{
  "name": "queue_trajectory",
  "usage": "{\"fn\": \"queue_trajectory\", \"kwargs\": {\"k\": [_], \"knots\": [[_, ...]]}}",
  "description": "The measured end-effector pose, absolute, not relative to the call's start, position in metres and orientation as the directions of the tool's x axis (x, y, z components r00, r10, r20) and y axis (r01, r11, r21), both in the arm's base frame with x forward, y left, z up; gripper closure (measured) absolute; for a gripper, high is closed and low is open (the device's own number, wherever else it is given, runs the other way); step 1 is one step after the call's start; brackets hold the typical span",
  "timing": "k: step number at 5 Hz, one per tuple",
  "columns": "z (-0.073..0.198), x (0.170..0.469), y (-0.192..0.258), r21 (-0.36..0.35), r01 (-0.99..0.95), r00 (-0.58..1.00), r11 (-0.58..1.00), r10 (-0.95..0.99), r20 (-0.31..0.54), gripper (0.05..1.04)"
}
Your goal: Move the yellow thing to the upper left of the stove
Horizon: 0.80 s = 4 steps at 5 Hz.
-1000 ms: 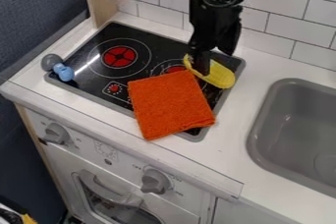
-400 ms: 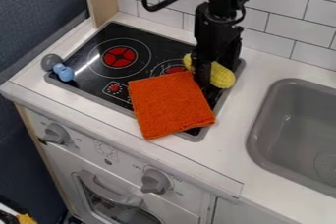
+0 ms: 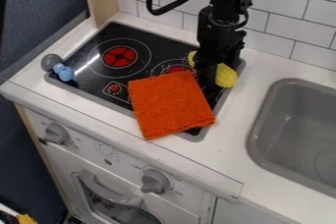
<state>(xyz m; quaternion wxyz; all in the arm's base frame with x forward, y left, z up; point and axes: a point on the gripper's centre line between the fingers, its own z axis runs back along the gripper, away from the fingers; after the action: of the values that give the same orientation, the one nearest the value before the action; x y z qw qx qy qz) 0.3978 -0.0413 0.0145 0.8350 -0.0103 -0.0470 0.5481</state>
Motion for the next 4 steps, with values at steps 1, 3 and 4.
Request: {"fn": "queue_trajectory", "kwargs": {"k": [1,3,4], "knots": [[0.014,0.397,-0.040,-0.066,-0.910,0.404,0.409,0.912,0.074,0.437],[0.052,0.391,-0.032,-0.102,-0.866,0.474,0.490,0.868,0.145,0.437],[0.066,0.385,-0.018,-0.074,-0.845,0.512,0.530,0.840,0.178,0.437]]}}
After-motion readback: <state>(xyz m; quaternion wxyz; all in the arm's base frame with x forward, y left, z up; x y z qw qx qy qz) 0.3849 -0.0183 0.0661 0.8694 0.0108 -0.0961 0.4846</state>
